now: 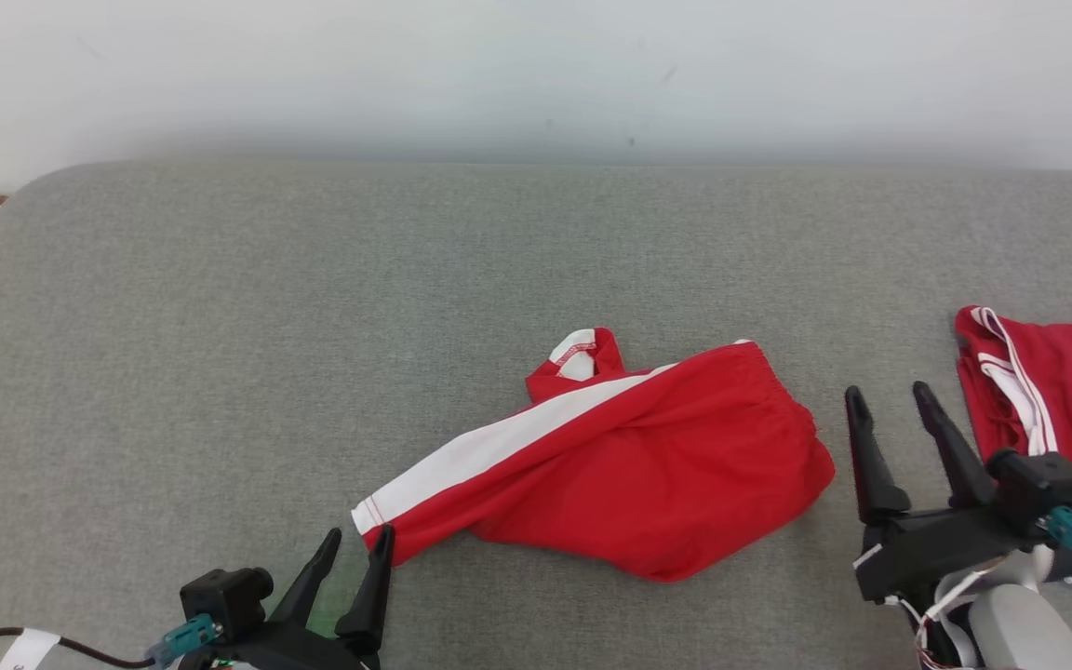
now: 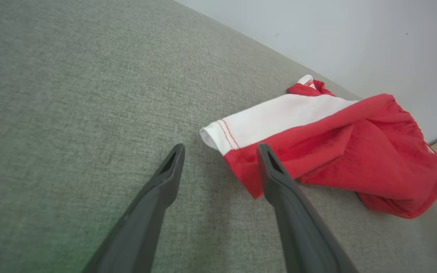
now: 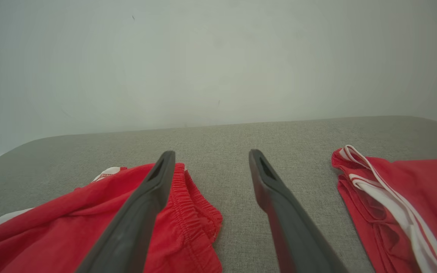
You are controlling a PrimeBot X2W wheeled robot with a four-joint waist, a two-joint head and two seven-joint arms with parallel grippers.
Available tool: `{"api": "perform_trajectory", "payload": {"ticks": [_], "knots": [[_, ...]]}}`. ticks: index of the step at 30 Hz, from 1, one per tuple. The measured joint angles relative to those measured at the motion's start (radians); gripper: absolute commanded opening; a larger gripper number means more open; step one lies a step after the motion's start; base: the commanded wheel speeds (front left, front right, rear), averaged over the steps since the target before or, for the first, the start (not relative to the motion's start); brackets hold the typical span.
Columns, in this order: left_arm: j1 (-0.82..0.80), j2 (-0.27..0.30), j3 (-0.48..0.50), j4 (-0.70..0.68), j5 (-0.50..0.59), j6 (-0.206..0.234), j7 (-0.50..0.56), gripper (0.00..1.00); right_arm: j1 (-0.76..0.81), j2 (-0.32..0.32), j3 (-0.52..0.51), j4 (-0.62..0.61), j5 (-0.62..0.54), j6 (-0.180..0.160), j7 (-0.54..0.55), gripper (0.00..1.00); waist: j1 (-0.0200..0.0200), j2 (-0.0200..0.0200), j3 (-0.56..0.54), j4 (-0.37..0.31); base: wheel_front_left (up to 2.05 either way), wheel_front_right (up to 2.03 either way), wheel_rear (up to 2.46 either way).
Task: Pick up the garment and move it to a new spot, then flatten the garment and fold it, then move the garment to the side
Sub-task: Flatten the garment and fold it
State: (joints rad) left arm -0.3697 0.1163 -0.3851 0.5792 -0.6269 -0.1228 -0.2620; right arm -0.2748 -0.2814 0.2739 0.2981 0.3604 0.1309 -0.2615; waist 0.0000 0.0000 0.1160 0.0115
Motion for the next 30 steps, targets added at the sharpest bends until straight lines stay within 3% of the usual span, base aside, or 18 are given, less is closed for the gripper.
{"api": "perform_trajectory", "payload": {"ticks": [9,18,19,22,30], "knots": [[0.001,-0.032,0.021,-0.008,0.059,-0.007,0.0,1.0,-0.164,-0.035,0.182,0.23,0.093,0.0,0.006,1.0,0.0,0.0,0.007,0.043,0.0,0.0,0.0],[0.008,-0.043,0.03,-0.046,0.084,-0.007,0.0,1.0,-0.249,-0.035,0.263,0.397,0.184,0.0,0.034,1.0,0.0,0.0,0.019,0.07,0.0,0.0,0.0],[0.008,-0.044,0.032,-0.05,0.084,-0.007,0.0,1.0,-0.253,-0.032,0.277,0.404,0.197,0.0,0.034,0.86,0.0,0.0,0.02,0.071,0.0,0.0,0.0],[0.016,-0.045,0.038,-0.061,0.092,-0.007,0.0,1.0,-0.27,-0.038,0.331,0.411,0.218,0.0,0.032,0.0,0.0,0.0,0.021,0.069,0.0,0.0,0.0],[0.018,-0.038,0.061,-0.076,0.099,-0.007,0.0,1.0,-0.24,-0.134,0.462,0.297,0.255,0.0,0.003,0.0,0.0,0.0,0.019,0.033,0.0,0.0,0.0]]}}
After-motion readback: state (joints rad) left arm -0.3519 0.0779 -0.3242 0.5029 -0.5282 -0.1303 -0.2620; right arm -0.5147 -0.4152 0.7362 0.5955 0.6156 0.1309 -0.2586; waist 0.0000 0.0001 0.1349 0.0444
